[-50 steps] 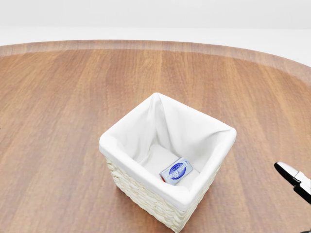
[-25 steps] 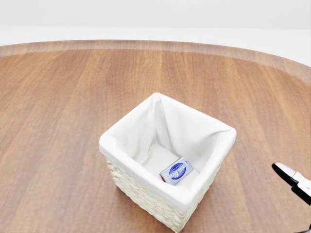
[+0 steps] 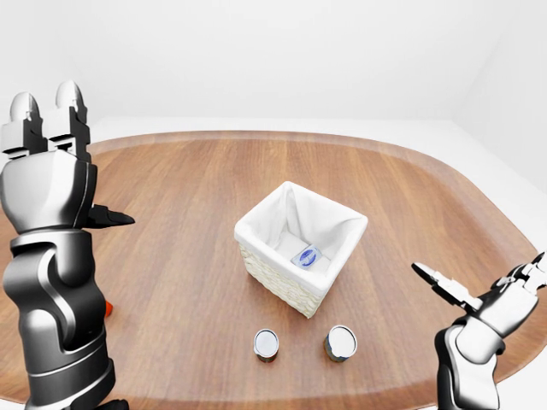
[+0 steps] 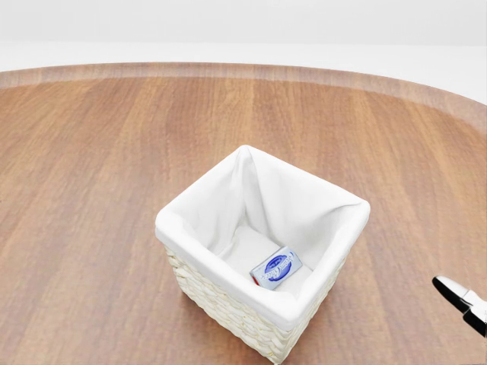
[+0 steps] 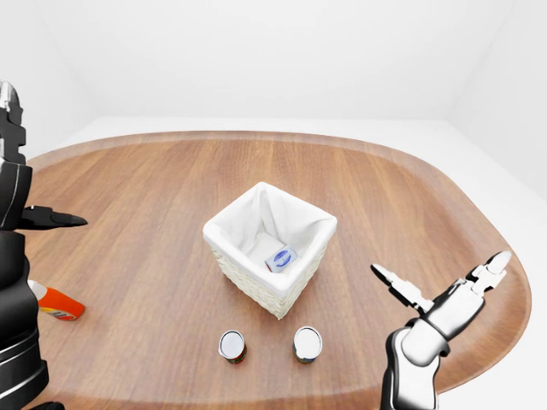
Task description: Pick up the alphabet soup and the cream cheese box, and put them in the basket.
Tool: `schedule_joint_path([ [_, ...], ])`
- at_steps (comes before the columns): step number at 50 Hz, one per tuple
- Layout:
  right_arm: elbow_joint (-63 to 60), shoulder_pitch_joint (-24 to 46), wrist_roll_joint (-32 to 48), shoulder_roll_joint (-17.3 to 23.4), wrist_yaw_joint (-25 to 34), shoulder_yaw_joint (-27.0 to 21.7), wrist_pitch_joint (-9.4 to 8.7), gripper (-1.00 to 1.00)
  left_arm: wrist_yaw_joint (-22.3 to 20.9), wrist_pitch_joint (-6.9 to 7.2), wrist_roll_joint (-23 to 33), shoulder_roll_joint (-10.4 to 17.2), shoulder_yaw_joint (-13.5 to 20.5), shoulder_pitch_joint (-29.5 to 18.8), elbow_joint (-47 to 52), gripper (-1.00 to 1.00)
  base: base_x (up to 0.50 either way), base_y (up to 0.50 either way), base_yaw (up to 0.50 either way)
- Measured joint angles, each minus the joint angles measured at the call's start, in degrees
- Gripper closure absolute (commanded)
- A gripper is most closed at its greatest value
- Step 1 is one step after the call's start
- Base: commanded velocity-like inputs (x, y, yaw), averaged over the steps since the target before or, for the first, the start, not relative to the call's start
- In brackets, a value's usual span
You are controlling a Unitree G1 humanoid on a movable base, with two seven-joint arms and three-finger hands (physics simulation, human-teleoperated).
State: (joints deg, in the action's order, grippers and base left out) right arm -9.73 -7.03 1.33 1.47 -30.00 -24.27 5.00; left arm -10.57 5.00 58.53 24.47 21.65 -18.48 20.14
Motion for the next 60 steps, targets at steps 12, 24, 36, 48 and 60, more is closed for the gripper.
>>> schedule_joint_path([
  [12,3.02,-3.31,2.10,-0.41,0.87,-2.38,0.00,-1.00,0.20,0.00,0.12,-0.01,-0.20,-0.10,-0.79,-1.00,0.00,0.00,0.00],
  [24,5.11,-7.57,1.70,-1.90,8.16,-5.77,0.00,-1.00,-0.11,0.00,0.40,0.06,-0.28,-0.18,-0.91,-1.00,0.00,0.00,0.00],
  [36,10.45,-9.59,5.85,-3.38,9.95,-9.85,0.00,-1.00,-0.38,0.00,0.64,0.04,-0.24,-0.17,-0.75,-1.00,0.00,0.00,0.00],
  [48,14.84,-9.44,11.85,-2.70,2.21,-11.24,0.00,-1.00,0.03,0.00,0.44,-0.01,-0.26,-0.15,-1.11,-1.00,0.00,0.00,0.00],
  [60,16.18,-9.60,13.54,-2.14,0.00,-11.13,0.00,-1.00,0.17,0.00,0.36,-0.01,-0.28,-0.13,-1.22,-1.00,0.00,0.00,0.00],
])
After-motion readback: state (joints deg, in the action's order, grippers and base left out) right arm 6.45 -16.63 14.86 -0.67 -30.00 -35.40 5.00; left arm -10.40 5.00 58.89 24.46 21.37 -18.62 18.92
